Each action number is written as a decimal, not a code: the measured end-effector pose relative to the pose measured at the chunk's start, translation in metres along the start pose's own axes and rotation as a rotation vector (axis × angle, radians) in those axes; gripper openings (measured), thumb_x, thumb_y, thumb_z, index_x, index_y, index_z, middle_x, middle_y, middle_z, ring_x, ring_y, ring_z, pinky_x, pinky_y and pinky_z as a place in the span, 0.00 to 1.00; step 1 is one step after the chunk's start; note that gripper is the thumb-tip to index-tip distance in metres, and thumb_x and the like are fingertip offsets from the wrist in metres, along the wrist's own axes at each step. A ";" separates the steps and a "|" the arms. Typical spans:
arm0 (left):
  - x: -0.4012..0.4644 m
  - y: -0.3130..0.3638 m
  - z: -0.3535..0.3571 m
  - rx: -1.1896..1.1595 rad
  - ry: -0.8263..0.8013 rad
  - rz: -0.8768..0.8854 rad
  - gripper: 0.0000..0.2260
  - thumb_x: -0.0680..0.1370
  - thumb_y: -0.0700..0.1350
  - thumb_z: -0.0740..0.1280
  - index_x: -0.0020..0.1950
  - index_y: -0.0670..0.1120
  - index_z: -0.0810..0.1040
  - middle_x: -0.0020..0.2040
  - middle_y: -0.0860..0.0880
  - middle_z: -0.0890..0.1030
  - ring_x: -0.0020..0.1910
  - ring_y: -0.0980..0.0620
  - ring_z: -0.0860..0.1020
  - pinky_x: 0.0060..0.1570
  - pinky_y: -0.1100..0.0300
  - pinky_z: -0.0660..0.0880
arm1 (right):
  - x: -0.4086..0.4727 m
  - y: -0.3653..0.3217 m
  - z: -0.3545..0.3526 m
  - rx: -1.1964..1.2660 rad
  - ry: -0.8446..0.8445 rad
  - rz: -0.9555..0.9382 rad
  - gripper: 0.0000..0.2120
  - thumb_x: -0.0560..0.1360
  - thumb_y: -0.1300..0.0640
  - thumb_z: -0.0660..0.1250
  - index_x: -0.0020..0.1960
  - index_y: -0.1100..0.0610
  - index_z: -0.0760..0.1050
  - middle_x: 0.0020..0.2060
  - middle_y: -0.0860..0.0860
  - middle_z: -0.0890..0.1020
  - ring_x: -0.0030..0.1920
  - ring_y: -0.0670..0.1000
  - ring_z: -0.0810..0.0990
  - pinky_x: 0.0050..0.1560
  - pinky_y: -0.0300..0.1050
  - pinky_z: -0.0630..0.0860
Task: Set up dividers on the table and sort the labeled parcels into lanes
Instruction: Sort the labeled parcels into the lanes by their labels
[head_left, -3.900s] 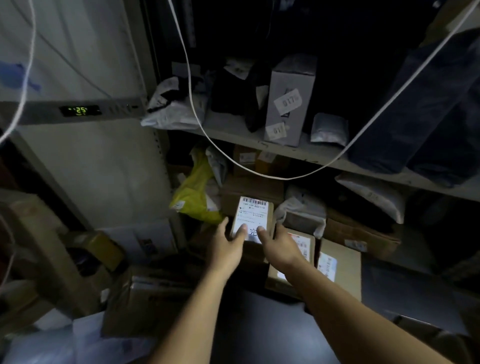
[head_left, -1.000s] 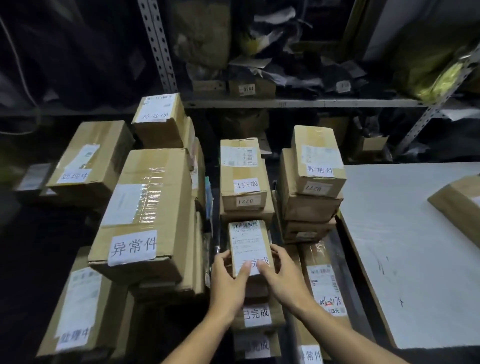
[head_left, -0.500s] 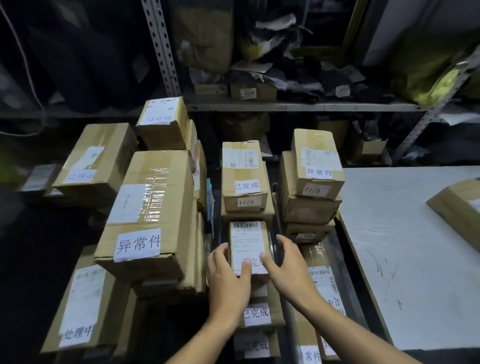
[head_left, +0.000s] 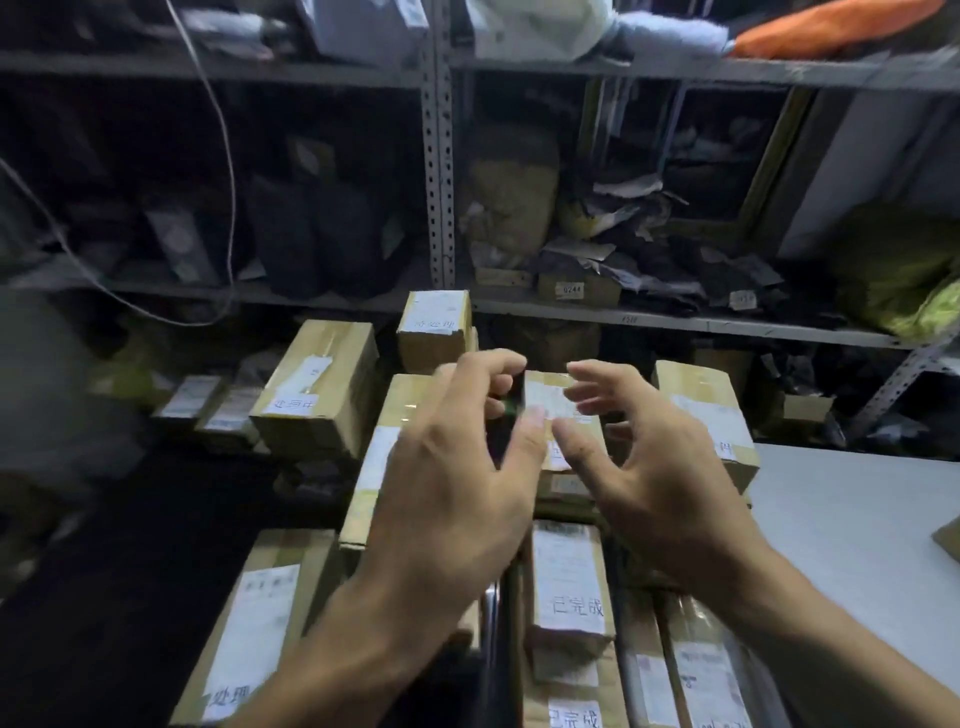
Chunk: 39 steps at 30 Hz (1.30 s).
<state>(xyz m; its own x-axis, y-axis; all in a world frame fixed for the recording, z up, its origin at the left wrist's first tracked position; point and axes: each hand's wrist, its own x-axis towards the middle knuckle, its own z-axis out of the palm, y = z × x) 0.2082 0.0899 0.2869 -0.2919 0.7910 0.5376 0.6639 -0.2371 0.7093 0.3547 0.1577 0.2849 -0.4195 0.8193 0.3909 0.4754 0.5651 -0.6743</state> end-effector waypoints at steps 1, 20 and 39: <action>0.008 -0.005 -0.018 0.027 0.021 0.009 0.11 0.78 0.55 0.64 0.60 0.59 0.73 0.51 0.61 0.76 0.52 0.64 0.76 0.42 0.68 0.75 | 0.008 -0.015 0.005 -0.005 -0.017 -0.034 0.21 0.74 0.42 0.64 0.66 0.43 0.70 0.53 0.37 0.79 0.56 0.38 0.77 0.54 0.36 0.77; 0.127 -0.374 -0.293 0.096 0.060 -0.356 0.06 0.77 0.45 0.68 0.50 0.57 0.79 0.45 0.57 0.81 0.45 0.63 0.78 0.42 0.71 0.71 | 0.233 -0.187 0.354 -0.127 -0.400 0.025 0.21 0.77 0.45 0.66 0.68 0.49 0.71 0.56 0.43 0.83 0.54 0.44 0.79 0.42 0.26 0.68; 0.076 -0.693 -0.145 -0.096 -0.307 -1.005 0.18 0.81 0.40 0.62 0.70 0.37 0.71 0.70 0.40 0.72 0.69 0.44 0.71 0.69 0.55 0.66 | 0.252 0.017 0.684 -0.029 -0.323 1.005 0.16 0.78 0.61 0.62 0.66 0.60 0.72 0.63 0.57 0.79 0.62 0.58 0.77 0.51 0.39 0.69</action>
<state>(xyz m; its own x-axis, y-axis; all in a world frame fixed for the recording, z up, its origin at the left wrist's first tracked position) -0.3736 0.2327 -0.0977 -0.4820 0.7540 -0.4464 0.1525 0.5738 0.8047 -0.2720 0.3071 -0.0564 -0.0068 0.8499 -0.5269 0.7349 -0.3530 -0.5790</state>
